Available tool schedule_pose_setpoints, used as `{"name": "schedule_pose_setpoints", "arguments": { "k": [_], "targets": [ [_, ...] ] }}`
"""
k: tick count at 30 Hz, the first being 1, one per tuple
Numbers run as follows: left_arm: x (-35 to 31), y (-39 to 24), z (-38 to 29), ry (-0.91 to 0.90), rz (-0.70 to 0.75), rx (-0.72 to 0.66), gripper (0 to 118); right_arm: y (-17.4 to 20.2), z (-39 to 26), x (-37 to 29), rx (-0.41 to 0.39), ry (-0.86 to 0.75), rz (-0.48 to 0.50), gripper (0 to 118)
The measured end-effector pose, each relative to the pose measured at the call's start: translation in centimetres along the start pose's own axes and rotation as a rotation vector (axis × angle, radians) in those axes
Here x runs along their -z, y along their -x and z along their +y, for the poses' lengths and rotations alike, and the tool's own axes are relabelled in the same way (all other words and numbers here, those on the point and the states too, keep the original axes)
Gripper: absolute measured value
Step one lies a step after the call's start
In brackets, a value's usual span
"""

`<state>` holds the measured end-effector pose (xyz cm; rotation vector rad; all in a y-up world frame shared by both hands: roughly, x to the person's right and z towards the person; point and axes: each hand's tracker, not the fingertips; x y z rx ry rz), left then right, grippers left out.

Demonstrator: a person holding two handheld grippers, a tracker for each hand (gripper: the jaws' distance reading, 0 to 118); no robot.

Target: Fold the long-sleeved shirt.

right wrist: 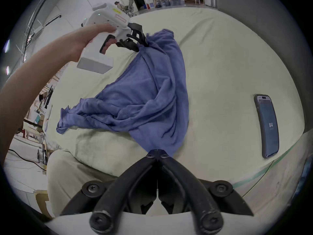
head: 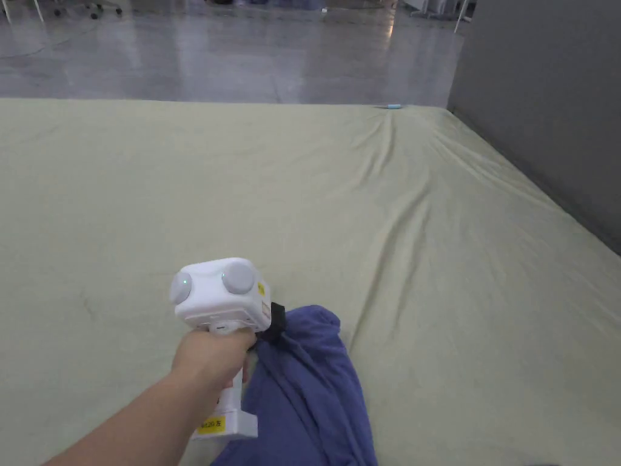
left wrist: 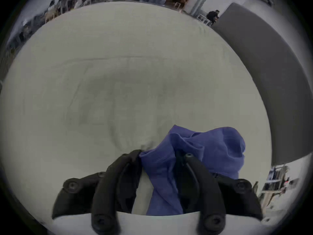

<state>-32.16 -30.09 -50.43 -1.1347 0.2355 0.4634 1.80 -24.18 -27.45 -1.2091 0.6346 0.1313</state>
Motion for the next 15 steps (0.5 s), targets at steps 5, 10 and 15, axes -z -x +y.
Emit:
{"name": "schedule_pose_setpoints", "arguments": {
  "k": [5, 10, 15],
  "targets": [
    [-2.5, -0.8, -0.4, -0.026, -0.140, 0.097, 1, -0.7, 0.8, -0.3, 0.027, -0.001, 0.030, 0],
    [-7.1, -0.8, 1.0, -0.109, -0.121, 0.100, 0, -1.6, 2.5, -0.3, 0.109, -0.031, -0.003, 104],
    [-11.7, -2.7, 1.2, -0.190, -0.079, 0.183, 0, -2.7, 3.9, 2.2, 0.269, 0.066, 0.042, 115]
  ]
}}
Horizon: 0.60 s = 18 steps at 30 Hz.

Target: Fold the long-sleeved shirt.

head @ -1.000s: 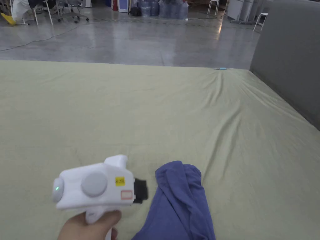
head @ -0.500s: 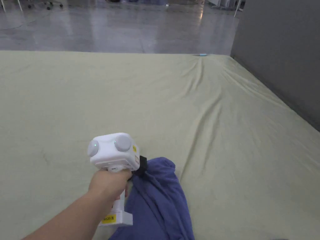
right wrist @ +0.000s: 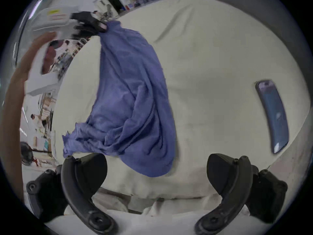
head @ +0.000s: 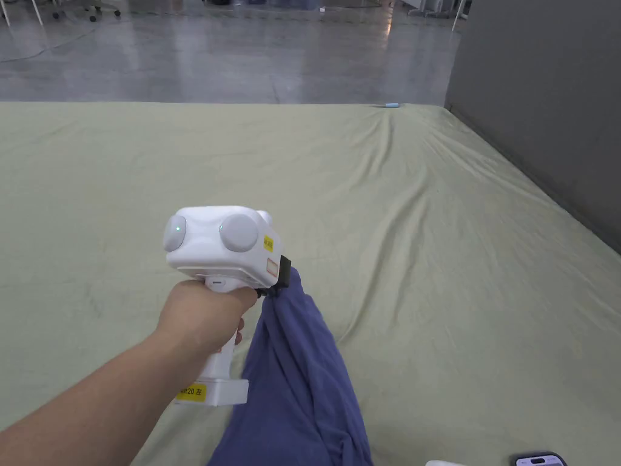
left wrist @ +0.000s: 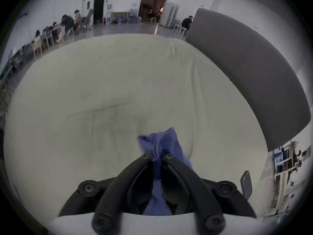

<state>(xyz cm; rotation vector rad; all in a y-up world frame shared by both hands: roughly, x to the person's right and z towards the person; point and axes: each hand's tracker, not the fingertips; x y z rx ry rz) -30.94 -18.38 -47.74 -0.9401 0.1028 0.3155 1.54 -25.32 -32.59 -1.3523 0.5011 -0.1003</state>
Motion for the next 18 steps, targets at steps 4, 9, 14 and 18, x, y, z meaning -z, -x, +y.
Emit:
{"name": "schedule_pose_setpoints", "arguments": {
  "k": [4, 9, 14, 18],
  "targets": [
    [-2.7, -0.8, 0.9, -0.039, 0.024, 0.028, 0, -0.1, 0.2, 3.0, 0.083, 0.082, 0.029, 8],
    [-7.9, 0.2, 2.0, -0.094, 0.040, 0.003, 0, 1.0, 1.2, -0.9, 0.017, -0.109, 0.105, 7],
    [-16.9, 1.2, 4.8, -0.238, 0.032, 0.023, 0, 5.5, 6.7, -9.7, -0.207, -0.327, 0.024, 7],
    [-26.1, 2.7, 8.4, -0.399, 0.044, -0.020, 0, 10.2, 13.4, -17.6, -0.424, -0.541, -0.107, 7]
  ]
}}
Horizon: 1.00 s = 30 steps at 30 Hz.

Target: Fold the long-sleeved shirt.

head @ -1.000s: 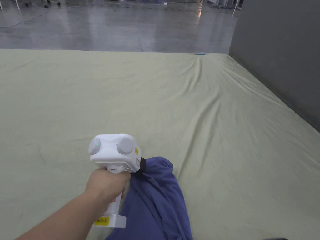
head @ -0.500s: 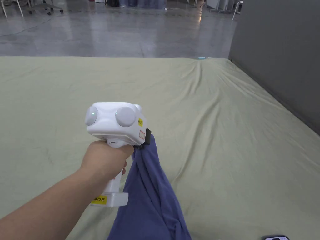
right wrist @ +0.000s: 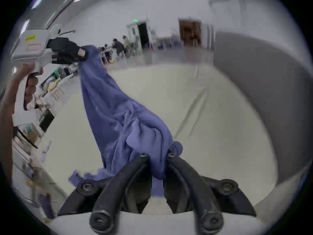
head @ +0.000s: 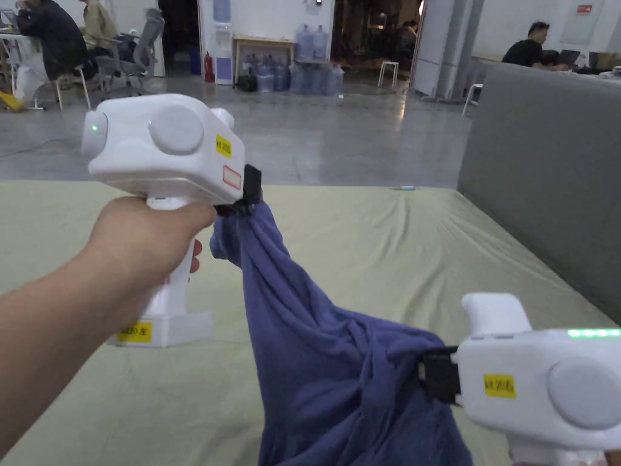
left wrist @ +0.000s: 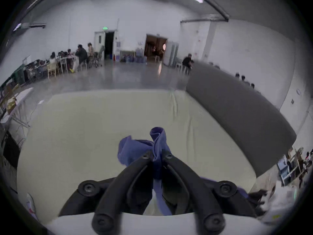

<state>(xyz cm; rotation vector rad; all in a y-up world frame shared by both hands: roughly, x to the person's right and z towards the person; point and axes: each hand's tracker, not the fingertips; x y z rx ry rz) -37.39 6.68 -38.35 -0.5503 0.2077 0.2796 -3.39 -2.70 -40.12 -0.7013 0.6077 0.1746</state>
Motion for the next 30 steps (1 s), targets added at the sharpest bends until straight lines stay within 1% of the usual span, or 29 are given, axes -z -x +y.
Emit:
{"name": "schedule_pose_setpoints", "arguments": {
  "k": [2, 4, 5, 7, 9, 11, 12, 14, 15, 17, 21, 23, 26, 28, 30],
  "targets": [
    [-2.8, 1.2, 3.1, -0.069, 0.011, -0.028, 0, 0.1, 5.1, -1.3, -0.090, -0.082, -0.051, 7],
    [-5.1, 2.4, 5.9, -0.157, 0.038, -0.058, 0, 0.2, 10.3, -2.4, -0.146, -0.148, -0.103, 7],
    [-6.0, 3.0, 7.3, -0.179, 0.065, -0.047, 0, 0.3, 13.2, -2.9, -0.158, -0.180, -0.129, 7],
    [-6.2, 4.6, 10.2, -0.225, 0.084, -0.070, 0, 0.6, 17.7, -3.6, -0.196, -0.225, -0.158, 7],
    [-6.3, 5.9, 12.3, -0.234, 0.079, -0.123, 0, 1.4, 21.7, -4.2, -0.266, -0.270, -0.239, 7],
    [-5.8, 6.9, 14.0, -0.249, 0.073, -0.184, 0, 2.0, 25.1, -4.7, -0.316, -0.293, -0.279, 7],
    [-5.7, 7.5, 14.9, -0.255, 0.053, -0.218, 0, 2.3, 26.7, -5.0, -0.325, -0.312, -0.308, 7],
    [-5.4, 8.2, 16.3, -0.283, 0.044, -0.260, 0, 2.8, 29.2, -5.3, -0.342, -0.319, -0.317, 7],
    [-5.3, 8.5, 17.0, -0.307, 0.038, -0.261, 0, 3.0, 30.1, -5.5, -0.335, -0.326, -0.327, 7],
    [-5.1, 9.0, 17.8, -0.338, 0.030, -0.254, 0, 3.3, 31.3, -5.0, -0.357, -0.299, -0.346, 7],
    [-3.4, 9.8, 16.5, -0.345, 0.010, -0.243, 0, 3.3, 30.5, -2.4, -0.375, -0.257, -0.352, 7],
    [-1.7, 10.2, 14.3, -0.288, 0.027, -0.201, 0, 3.0, 28.5, 0.1, -0.378, -0.207, -0.341, 7],
    [2.0, 11.4, 9.1, -0.170, 0.057, -0.160, 0, 2.3, 23.4, 5.4, -0.394, -0.096, -0.310, 7],
    [4.5, 12.7, 4.7, -0.090, 0.046, -0.171, 0, 2.0, 18.5, 8.9, -0.384, -0.043, -0.269, 7],
    [7.1, 14.4, -1.0, -0.015, 0.005, -0.213, 0, 1.8, 12.6, 12.6, -0.389, 0.018, -0.232, 7]
  ]
}}
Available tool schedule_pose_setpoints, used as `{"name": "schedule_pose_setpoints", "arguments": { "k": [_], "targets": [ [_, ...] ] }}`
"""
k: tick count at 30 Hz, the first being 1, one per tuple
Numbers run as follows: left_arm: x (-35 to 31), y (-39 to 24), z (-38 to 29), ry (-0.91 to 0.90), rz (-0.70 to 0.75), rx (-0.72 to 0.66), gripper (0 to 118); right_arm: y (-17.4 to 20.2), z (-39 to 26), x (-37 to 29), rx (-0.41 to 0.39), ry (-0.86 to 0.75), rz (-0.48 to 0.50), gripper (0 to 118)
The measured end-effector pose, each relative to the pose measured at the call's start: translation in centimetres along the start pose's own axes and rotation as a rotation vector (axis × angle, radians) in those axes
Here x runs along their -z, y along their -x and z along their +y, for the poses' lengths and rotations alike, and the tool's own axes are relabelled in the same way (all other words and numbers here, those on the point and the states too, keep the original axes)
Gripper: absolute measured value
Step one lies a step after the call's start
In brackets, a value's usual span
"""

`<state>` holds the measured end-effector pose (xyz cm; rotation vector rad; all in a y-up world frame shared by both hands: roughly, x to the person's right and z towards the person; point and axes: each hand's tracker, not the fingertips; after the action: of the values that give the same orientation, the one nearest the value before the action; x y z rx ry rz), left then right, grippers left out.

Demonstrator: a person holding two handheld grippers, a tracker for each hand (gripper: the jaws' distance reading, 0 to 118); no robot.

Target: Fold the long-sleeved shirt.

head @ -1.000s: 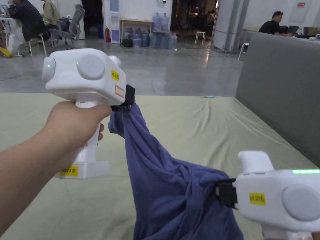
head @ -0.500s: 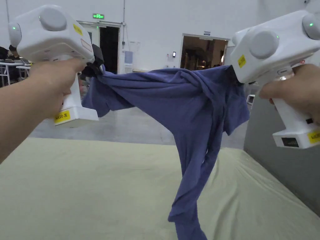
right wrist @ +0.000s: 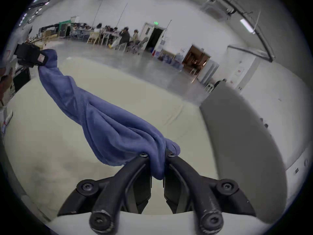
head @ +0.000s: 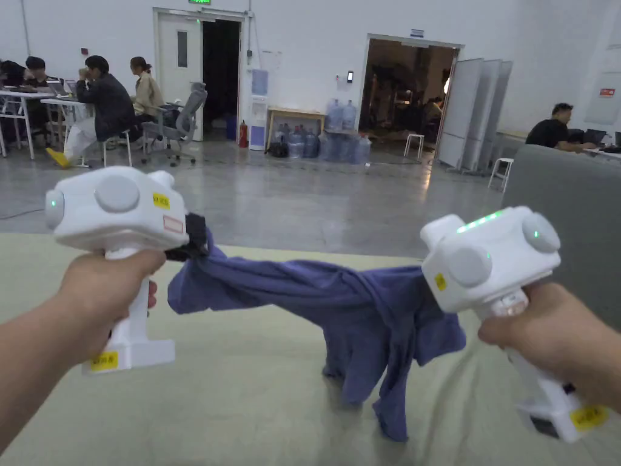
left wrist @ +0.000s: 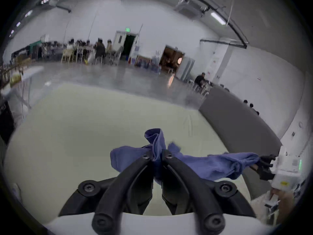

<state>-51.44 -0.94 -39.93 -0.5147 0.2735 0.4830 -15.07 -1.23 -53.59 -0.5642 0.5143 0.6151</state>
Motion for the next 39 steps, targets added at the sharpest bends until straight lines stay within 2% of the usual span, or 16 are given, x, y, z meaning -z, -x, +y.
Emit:
{"name": "schedule_pose_setpoints", "arguments": {
  "k": [3, 9, 12, 15, 17, 19, 24, 27, 30, 31, 32, 33, 34, 35, 37, 39],
  "targets": [
    [3.2, 4.1, -8.8, 0.159, 0.019, -0.064, 0, 4.8, -8.5, 3.5, -0.019, 0.129, 0.107, 7],
    [3.3, 9.6, -23.0, 0.360, 0.057, -0.043, 0, 12.8, -22.5, 1.9, -0.221, 0.238, 0.215, 7],
    [0.2, 10.8, -27.6, 0.377, 0.041, -0.048, 0, 14.7, -26.1, -1.4, -0.355, 0.210, 0.186, 7],
    [-3.1, 11.9, -31.2, 0.377, 0.054, -0.064, 0, 15.1, -28.2, -3.8, -0.319, 0.248, 0.211, 7],
    [-4.7, 12.8, -33.0, 0.391, 0.064, -0.162, 0, 15.1, -29.4, -4.5, -0.254, 0.290, 0.254, 7],
    [-5.8, 13.5, -34.5, 0.421, 0.029, -0.242, 0, 15.7, -30.6, -4.9, -0.263, 0.305, 0.250, 7],
    [-7.6, 13.1, -37.2, 0.460, 0.057, -0.162, 0, 16.9, -32.4, -4.1, -0.225, 0.384, 0.272, 7],
    [-7.3, 14.9, -36.8, 0.447, 0.061, -0.294, 0, 17.3, -32.9, -2.5, -0.186, 0.457, 0.273, 7],
    [-6.6, 15.6, -37.2, 0.488, 0.037, -0.325, 3, 16.9, -32.4, -1.5, -0.119, 0.485, 0.288, 14],
    [-6.9, 15.7, -36.7, 0.481, 0.038, -0.328, 12, 16.4, -32.0, -1.4, -0.079, 0.500, 0.293, 20],
    [-7.3, 15.5, -36.4, 0.483, 0.041, -0.337, 30, 15.8, -31.6, -1.6, -0.047, 0.505, 0.292, 31],
    [-8.4, 15.2, -35.5, 0.458, 0.059, -0.366, 70, 14.7, -30.9, -2.2, 0.004, 0.501, 0.319, 62],
    [-9.8, 15.0, -34.5, 0.402, 0.073, -0.375, 100, 13.4, -30.2, -3.4, 0.084, 0.475, 0.367, 83],
    [-11.1, 14.9, -33.8, 0.344, 0.086, -0.383, 117, 12.2, -29.6, -4.7, 0.144, 0.452, 0.384, 95],
    [-15.3, 14.4, -32.2, 0.133, 0.068, -0.384, 117, 9.9, -28.5, -8.8, 0.270, 0.328, 0.407, 96],
    [-17.7, 14.0, -32.4, 0.159, 0.074, -0.395, 115, 8.9, -28.4, -11.8, 0.312, 0.267, 0.425, 96]
  ]
}}
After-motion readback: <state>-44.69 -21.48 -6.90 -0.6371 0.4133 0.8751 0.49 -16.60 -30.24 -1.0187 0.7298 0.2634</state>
